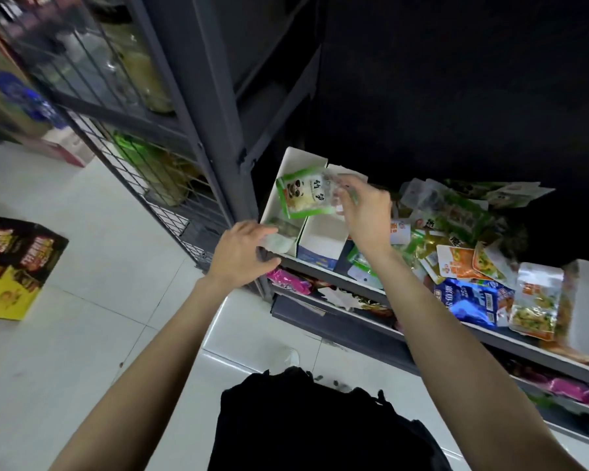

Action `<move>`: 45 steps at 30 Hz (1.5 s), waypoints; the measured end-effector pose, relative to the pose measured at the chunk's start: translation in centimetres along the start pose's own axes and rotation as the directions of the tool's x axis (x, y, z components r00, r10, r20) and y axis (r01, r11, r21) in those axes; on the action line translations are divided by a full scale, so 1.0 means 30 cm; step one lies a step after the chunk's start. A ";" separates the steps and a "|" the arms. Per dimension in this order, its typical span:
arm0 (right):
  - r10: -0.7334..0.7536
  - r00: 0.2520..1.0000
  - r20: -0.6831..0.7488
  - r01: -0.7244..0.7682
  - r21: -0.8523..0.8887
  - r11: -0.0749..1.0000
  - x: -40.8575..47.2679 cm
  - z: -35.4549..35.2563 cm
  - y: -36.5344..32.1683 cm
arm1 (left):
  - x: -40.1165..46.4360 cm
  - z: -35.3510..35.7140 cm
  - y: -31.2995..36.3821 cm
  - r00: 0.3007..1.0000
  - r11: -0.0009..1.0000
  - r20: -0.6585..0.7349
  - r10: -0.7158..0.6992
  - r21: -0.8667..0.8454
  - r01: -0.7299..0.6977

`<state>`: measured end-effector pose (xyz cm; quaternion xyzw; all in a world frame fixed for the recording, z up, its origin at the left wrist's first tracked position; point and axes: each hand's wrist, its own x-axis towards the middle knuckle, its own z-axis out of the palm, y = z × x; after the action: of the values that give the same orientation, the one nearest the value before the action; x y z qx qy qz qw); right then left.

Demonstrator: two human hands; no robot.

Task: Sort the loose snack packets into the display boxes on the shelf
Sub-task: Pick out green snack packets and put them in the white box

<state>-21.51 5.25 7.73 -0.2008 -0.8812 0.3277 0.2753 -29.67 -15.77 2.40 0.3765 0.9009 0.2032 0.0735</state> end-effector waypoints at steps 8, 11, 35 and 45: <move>-0.109 0.872 0.478 0.395 -0.551 0.735 0.013 0.221 -0.049 | 0.012 0.042 -0.038 0.973 0.988 -0.194 0.123 0.112 -0.102; -0.053 0.815 0.577 0.413 -0.514 0.752 0.012 0.276 -0.021 | 0.015 0.041 -0.042 0.970 0.988 -0.199 0.136 0.097 -0.118; 0.265 0.841 0.472 0.153 -0.676 0.720 -0.336 -0.143 0.554 | 0.008 0.331 0.360 0.991 0.973 0.023 0.135 0.187 -0.137; 0.236 0.815 0.529 0.315 -0.747 0.586 -0.269 -0.095 0.570 | 0.031 0.340 0.326 0.996 0.969 0.073 -0.051 0.244 0.032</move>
<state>-10.60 14.32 -5.08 -0.1732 -0.9749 -0.0716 -0.1201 -21.09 -5.74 -2.71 0.3715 0.9230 0.0752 0.0667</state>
